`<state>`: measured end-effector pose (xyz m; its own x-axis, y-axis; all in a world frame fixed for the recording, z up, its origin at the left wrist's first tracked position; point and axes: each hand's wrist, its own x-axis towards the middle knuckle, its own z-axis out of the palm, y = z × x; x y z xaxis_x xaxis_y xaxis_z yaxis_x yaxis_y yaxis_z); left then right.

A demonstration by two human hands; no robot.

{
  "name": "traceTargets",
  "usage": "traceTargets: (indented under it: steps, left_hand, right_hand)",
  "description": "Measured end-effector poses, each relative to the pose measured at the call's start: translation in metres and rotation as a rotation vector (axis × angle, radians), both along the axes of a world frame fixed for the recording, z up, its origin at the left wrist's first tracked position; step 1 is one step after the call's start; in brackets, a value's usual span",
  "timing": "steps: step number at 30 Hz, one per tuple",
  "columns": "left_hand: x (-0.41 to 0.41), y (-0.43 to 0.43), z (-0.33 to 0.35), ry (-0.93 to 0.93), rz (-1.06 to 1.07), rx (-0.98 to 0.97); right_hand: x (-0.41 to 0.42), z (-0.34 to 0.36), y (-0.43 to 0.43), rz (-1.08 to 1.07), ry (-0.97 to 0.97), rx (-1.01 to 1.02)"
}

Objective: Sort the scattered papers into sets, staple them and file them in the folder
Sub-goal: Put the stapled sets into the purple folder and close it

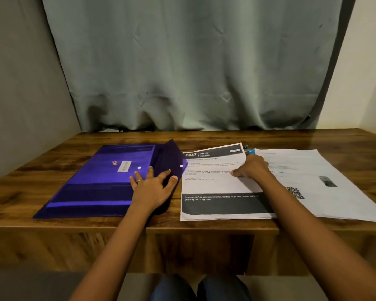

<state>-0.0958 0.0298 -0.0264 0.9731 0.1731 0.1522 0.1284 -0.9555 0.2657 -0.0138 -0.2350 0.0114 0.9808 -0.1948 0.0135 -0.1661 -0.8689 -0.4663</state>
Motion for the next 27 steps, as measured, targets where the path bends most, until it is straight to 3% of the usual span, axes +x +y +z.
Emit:
traceTargets:
  steps: [9, 14, 19, 23, 27]
  left_hand:
    - [-0.002, 0.000, 0.001, -0.007, -0.013, -0.017]
    - [-0.001, 0.001, 0.002, -0.002, -0.014, -0.012]
    - [-0.002, 0.001, 0.003, 0.014, -0.009, -0.018]
    - [-0.002, 0.002, 0.003, 0.005, -0.014, -0.032]
    - [-0.003, 0.004, 0.006, -0.029, -0.013, -0.090]
  right_hand:
    - [0.001, 0.008, -0.007, 0.005, 0.048, 0.122]
    - [0.003, 0.013, -0.012, -0.040, -0.143, 0.337]
    - [0.001, 0.050, -0.023, -0.012, -0.402, 0.426]
    - [0.009, 0.074, -0.021, -0.077, -0.574, 0.680]
    - [0.017, 0.068, 0.008, -0.173, -0.598, 0.986]
